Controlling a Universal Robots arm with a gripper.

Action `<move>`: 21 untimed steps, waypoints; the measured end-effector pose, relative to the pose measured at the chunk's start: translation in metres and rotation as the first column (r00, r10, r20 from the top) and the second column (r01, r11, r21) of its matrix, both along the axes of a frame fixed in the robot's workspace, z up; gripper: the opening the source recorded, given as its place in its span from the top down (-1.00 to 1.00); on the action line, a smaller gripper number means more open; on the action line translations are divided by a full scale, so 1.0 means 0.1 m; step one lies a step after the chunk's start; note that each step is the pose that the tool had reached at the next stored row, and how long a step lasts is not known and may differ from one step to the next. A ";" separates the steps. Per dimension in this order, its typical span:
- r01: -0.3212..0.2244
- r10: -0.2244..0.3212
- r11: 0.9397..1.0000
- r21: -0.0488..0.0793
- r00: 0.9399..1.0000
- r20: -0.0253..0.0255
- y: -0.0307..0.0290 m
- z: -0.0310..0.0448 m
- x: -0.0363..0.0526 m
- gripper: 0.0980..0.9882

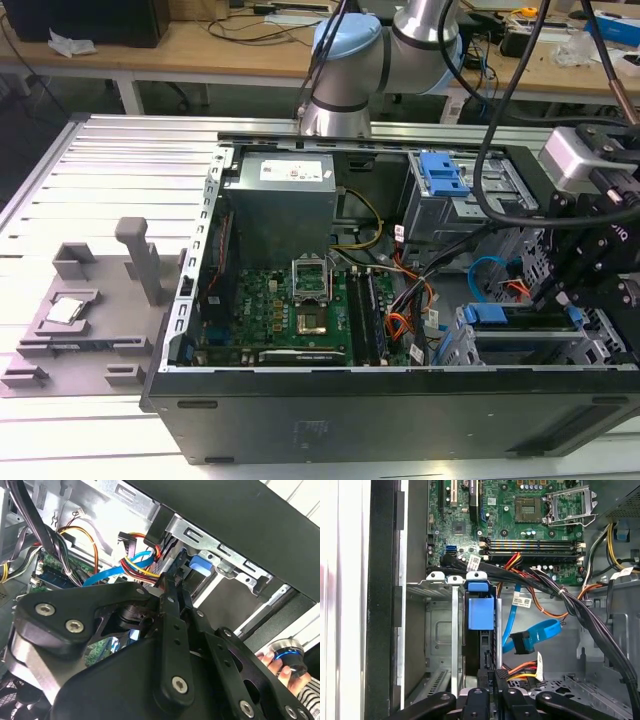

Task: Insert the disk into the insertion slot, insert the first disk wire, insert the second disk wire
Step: 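Insert the first disk wire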

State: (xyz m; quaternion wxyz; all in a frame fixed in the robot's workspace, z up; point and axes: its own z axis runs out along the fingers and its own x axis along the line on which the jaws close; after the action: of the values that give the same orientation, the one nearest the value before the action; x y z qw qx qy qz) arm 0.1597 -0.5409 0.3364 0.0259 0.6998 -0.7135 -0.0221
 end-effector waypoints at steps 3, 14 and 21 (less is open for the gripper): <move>0.000 0.000 1.000 0.000 1.000 0.000 0.000 -0.005 0.000 0.85; 0.000 0.000 1.000 0.000 1.000 0.000 0.016 0.293 -0.001 0.72; 0.000 0.000 1.000 0.000 1.000 0.000 0.018 0.458 -0.001 0.98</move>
State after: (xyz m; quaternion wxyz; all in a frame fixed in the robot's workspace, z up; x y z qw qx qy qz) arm 0.1596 -0.5391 0.3822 0.0258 0.6998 -0.7135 -0.0224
